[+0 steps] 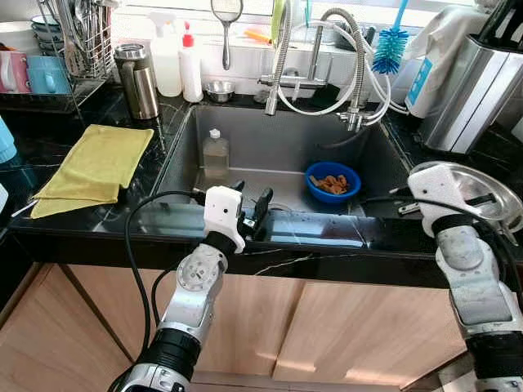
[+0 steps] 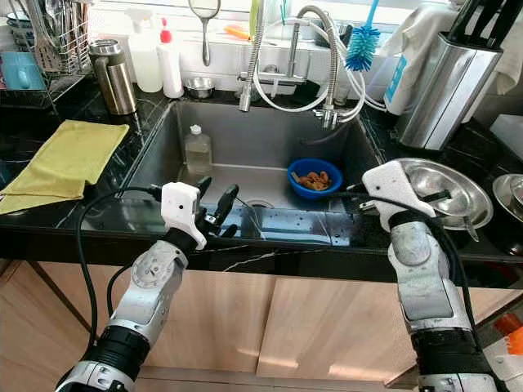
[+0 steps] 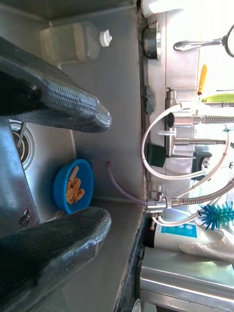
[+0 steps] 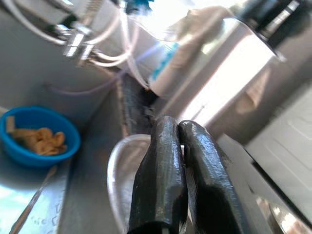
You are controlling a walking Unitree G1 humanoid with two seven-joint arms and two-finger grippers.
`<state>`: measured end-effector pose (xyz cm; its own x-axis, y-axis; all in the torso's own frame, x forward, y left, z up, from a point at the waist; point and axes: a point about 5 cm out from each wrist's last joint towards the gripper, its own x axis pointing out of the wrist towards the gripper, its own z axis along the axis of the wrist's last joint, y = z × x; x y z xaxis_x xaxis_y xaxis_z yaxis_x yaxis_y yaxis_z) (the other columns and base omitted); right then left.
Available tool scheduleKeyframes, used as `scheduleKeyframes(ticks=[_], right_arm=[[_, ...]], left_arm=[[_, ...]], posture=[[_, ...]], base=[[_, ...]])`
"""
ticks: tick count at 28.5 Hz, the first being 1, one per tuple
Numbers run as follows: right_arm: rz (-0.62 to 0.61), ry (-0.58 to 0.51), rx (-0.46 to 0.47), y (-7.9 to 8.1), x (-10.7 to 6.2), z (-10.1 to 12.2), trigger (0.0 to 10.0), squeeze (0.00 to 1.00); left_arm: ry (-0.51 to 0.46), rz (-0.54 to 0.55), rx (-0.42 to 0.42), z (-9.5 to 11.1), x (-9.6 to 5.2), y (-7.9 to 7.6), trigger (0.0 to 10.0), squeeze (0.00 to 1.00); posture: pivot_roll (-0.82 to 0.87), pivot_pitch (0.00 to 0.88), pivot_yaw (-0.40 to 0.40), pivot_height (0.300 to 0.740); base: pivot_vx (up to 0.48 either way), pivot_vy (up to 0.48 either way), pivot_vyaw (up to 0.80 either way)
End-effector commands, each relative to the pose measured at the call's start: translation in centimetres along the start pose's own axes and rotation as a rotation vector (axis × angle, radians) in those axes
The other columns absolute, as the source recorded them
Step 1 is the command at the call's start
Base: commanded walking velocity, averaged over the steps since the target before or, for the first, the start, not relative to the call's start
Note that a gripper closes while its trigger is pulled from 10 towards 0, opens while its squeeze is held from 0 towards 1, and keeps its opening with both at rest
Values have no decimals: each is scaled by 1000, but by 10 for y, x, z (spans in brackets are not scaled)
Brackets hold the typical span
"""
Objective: Kitchen organization
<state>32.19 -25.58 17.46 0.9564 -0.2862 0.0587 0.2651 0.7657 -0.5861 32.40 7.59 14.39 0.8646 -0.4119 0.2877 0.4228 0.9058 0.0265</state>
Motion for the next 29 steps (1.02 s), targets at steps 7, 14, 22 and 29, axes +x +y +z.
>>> scheduleKeyframes(ticks=[7,14,22,29], right_arm=[[-144,59,177,-18,3,-3,10000,0],[-140,34,198,-14,4,3,10000,0],[-119,32,303,-4,5,7,10000,0],[-162,-3,521,-9,6,15,10000,0]], left_arm=[[-2,-10,1,0,2,-3,10000,0],[-3,-6,3,1,2,-2,10000,0],[-4,-4,5,1,2,-2,10000,0],[-11,1,-7,2,4,-3,10000,0]], posture=[[104,14,-85,740],[108,14,-85,740],[109,12,-86,740],[107,6,-87,740]], base=[[0,0,0],[0,0,0],[0,0,0],[0,0,0]])
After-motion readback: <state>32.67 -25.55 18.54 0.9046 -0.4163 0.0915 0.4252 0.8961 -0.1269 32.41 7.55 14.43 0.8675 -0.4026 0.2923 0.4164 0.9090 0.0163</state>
